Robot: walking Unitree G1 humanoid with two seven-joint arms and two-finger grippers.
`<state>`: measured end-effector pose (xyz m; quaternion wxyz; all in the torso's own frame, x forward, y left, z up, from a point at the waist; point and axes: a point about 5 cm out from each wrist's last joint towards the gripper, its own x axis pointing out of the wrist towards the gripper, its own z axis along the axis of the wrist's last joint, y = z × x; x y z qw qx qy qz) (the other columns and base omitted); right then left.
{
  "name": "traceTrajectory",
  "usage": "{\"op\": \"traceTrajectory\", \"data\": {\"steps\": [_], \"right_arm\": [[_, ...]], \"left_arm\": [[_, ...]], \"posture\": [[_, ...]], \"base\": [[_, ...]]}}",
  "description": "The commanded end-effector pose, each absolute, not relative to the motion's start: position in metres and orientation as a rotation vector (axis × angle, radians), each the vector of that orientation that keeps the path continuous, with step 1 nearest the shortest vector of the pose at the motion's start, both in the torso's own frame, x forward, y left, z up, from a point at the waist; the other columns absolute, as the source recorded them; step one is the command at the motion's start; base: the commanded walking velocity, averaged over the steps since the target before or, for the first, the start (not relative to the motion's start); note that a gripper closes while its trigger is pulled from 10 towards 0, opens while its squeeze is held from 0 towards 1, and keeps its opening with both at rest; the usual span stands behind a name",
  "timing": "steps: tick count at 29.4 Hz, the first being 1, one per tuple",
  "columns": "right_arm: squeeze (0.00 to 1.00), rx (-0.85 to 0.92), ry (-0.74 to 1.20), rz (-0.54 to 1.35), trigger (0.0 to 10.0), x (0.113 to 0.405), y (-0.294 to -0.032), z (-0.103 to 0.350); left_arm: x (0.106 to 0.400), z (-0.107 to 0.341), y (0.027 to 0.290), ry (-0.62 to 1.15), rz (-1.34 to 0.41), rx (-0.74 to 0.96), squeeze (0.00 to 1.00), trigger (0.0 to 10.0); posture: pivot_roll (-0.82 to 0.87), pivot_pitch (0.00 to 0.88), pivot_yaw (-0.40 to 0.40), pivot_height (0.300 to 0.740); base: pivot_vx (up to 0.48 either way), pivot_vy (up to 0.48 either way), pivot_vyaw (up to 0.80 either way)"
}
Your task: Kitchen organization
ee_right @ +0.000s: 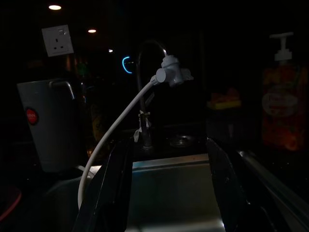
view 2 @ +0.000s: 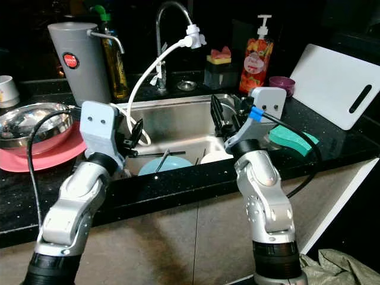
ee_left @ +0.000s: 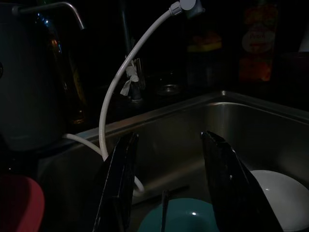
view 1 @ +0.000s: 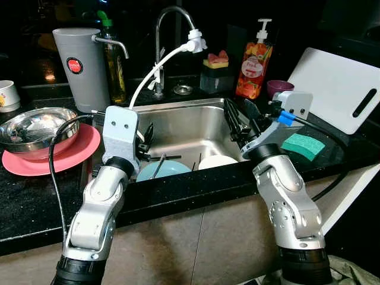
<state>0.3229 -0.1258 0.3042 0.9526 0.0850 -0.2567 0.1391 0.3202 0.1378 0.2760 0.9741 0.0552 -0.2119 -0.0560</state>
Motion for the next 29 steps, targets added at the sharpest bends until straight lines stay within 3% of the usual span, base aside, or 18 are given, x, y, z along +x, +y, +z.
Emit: {"op": "traceTrajectory", "data": {"steps": [1, 29], "right_arm": [[0.0, 0.168, -0.544, 0.278, 10.0, 0.3199, -0.1264, 0.3066], [0.0, 0.164, -0.543, 0.278, 10.0, 0.3199, -0.1268, 0.3068]], "left_arm": [[0.3212, 0.2736, 0.1412, -0.421, -0.103, 0.128, 0.0, 10.0], [0.3206, 0.2735, 0.1412, -0.422, -0.098, 0.126, 0.0, 10.0]], "posture": [[0.05, 0.098, -0.014, 0.74], [0.05, 0.104, -0.02, 0.74]], "base": [[0.0, 0.0, 0.0], [0.0, 0.0, 0.0]]}}
